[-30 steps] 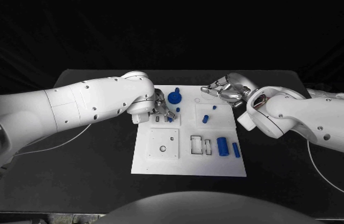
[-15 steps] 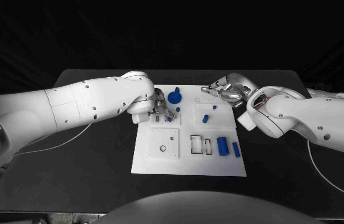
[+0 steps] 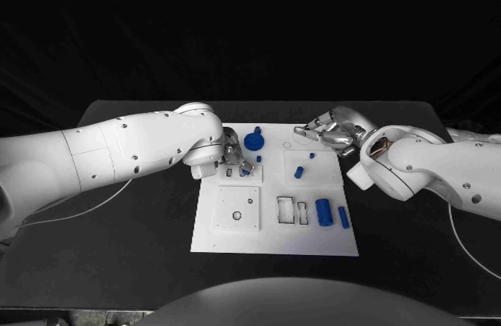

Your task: Assemble the parts on the task board

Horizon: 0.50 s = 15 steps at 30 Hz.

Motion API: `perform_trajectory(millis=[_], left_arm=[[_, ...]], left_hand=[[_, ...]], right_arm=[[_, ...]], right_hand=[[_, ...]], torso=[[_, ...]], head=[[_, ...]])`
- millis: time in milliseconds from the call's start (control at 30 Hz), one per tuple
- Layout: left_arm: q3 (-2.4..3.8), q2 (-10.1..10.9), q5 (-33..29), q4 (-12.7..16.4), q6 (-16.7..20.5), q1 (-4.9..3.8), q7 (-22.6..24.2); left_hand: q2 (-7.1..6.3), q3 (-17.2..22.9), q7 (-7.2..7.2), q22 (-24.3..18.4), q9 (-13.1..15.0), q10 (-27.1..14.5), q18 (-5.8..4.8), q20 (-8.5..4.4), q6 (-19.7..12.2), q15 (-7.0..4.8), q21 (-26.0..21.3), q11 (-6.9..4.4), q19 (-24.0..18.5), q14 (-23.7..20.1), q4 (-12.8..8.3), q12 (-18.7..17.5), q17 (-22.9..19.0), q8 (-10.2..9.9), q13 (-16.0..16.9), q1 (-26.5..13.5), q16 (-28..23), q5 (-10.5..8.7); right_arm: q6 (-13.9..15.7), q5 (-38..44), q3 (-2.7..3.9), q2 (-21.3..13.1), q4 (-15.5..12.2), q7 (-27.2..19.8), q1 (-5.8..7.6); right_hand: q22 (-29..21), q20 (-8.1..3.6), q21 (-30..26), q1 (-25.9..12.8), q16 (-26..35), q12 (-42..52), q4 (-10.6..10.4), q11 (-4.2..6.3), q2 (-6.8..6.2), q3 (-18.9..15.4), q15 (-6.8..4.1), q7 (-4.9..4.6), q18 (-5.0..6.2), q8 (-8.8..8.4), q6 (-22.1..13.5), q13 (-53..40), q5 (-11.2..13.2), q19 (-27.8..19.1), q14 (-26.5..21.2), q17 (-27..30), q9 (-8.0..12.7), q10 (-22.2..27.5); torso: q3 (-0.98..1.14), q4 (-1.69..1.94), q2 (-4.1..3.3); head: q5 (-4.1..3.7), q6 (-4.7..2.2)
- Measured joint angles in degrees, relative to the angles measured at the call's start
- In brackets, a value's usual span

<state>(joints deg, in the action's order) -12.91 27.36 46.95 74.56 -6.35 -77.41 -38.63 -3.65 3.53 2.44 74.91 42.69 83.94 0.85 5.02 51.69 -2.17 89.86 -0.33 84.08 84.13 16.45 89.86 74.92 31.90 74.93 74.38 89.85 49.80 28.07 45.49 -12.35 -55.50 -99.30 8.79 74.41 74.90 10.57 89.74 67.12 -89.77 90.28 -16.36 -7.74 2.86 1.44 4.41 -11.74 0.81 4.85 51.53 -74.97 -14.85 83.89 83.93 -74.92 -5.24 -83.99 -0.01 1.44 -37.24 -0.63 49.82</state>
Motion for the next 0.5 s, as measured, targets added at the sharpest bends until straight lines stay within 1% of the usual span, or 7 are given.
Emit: perform_trajectory(millis=[67, 267, 400, 500], left_arm=[[0.01, 0.2, 0.0, 0.1, 0.1, 0.0, 0.1], [0.1, 1.3, 0.0, 1.0, 0.3, -0.2, 0.2], [0.26, 2.4, 0.0, 2.0, 0.2, -0.89, 0.0], [0.33, 3.1, 0.0, 2.4, 0.0, -1.37, -0.2]], left_hand=[[-0.04, 0.0, 0.0, 0.0, 0.3, 0.0, 0.0, 0.0, 0.0, -0.2, 0.0, 0.0, 0.0, -0.2, 0.0, 0.0, 0.0, 0.0, 0.0, 0.2, 0.0, 0.23], [0.04, 0.2, 0.01, 0.0, 0.4, 0.0, 0.0, 0.0, 0.0, -0.2, 0.0, 0.0, 0.0, -0.2, 0.0, 0.0, 0.0, 0.0, 0.0, 0.3, 0.0, 0.23], [0.1, 0.3, 0.01, 0.0, 0.4, 0.0, 0.0, 0.0, 0.0, -0.2, 0.0, 0.0, 0.0, -0.2, 0.0, 0.0, 0.0, -0.1, 0.0, 0.3, 0.0, 0.23], [-0.14, 0.3, 0.0, 0.0, 0.4, 0.2, -0.01, 0.0, 0.0, -0.2, 0.0, -0.18, 0.0, -0.2, 0.0, 0.0, 0.0, -0.1, 0.0, 0.6, 0.0, 0.23]], right_arm=[[0.0, 0.0, 0.0, 0.0, 0.1, 0.1, -0.05], [-0.1, 0.0, 0.0, 0.0, 0.3, 0.2, -0.38], [-0.1, 0.0, -0.02, 0.1, 0.5, 0.2, -0.66], [-0.1, 0.0, -0.02, 0.2, 0.5, 0.2, -0.72]], right_hand=[[0.0, 0.0, 0.0, 0.0, 0.0, 0.0, 0.0, 0.0, 0.0, 0.0, 0.0, 0.0, 0.01, 0.0, 0.0, 0.0, 0.0, 0.0, 0.0, 0.0, 0.0, 0.0], [0.0, 0.0, 0.0, 0.0, 0.0, 0.0, 0.0, 0.0, 0.0, 0.0, 0.0, 0.0, 0.0, 0.0, 0.0, 0.0, 0.0, 0.0, 0.0, 0.0, 0.0, 0.0], [0.0, 0.0, 0.0, 0.0, 0.0, 0.0, 0.0, 0.0, 0.0, 0.0, 0.0, 0.0, 0.0, 0.0, 0.0, 0.0, 0.0, 0.0, 0.0, 0.0, 0.0, 0.0], [0.0, 0.0, 0.0, 0.0, 0.0, 0.0, 0.0, 0.0, 0.0, 0.0, 0.0, 0.0, 0.0, 0.0, 0.0, 0.0, 0.0, 0.0, 0.0, 0.0, 0.0, 0.0]], torso=[[0.0, 0.01, 0.0], [0.0, 0.03, 0.01], [0.03, 0.03, 0.02], [0.08, 0.03, 0.02]], head=[[-0.05, 0.03], [-0.14, 0.15], [-0.14, 0.18], [-0.14, 0.18]])
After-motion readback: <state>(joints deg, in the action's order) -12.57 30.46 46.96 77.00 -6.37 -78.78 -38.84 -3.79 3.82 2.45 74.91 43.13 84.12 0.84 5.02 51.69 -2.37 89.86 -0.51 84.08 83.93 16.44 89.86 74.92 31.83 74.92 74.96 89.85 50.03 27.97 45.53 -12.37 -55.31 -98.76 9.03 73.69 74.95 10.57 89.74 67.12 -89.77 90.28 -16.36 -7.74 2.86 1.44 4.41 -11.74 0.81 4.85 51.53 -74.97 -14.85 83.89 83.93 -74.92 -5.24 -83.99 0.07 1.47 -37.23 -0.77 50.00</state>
